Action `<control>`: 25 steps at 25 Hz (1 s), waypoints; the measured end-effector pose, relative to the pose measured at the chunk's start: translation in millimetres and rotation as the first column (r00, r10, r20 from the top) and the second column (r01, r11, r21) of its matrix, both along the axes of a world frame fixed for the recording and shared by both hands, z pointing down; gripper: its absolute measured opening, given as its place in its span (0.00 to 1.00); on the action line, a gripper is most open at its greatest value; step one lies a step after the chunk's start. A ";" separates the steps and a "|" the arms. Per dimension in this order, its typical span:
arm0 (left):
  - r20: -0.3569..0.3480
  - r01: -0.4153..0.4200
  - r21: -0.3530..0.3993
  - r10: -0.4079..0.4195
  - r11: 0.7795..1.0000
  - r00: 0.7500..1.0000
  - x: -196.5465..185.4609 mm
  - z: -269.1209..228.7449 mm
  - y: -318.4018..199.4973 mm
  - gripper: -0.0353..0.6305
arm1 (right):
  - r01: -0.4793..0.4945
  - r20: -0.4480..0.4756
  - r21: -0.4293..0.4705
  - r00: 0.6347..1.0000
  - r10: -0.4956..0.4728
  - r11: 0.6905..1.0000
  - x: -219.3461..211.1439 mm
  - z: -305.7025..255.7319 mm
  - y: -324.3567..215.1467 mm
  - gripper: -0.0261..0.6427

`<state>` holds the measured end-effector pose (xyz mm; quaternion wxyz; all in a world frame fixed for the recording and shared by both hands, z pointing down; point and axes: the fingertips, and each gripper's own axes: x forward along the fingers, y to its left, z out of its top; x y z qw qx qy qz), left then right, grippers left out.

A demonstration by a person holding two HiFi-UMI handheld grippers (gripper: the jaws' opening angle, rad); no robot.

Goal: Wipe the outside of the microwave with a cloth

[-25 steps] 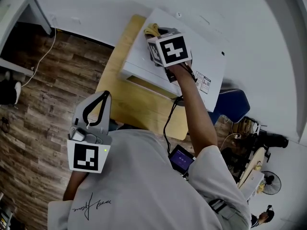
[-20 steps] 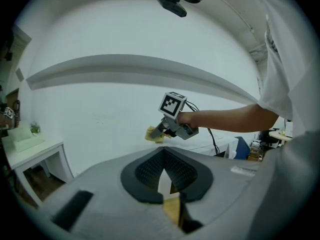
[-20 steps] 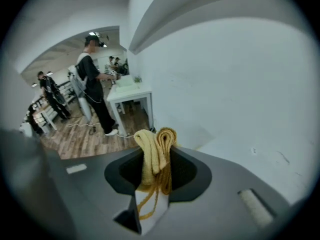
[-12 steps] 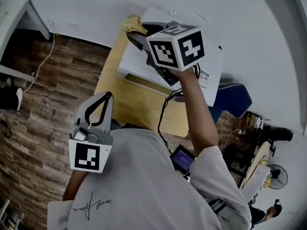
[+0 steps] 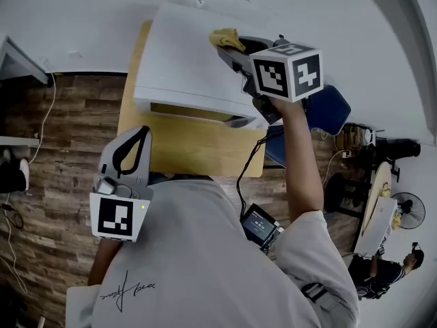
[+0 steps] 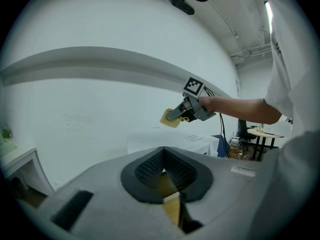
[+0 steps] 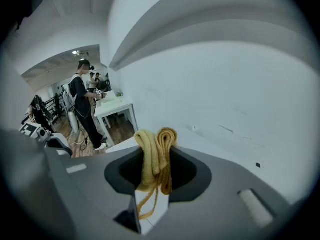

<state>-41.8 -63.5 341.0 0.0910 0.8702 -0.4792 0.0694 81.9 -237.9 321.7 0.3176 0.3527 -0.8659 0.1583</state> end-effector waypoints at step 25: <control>0.026 -0.111 -0.043 0.112 0.993 0.993 50.8 10.0 -18.1 0.04 | -0.414 -0.433 0.113 0.798 0.419 0.903 252.5 81.7 33.4 0.22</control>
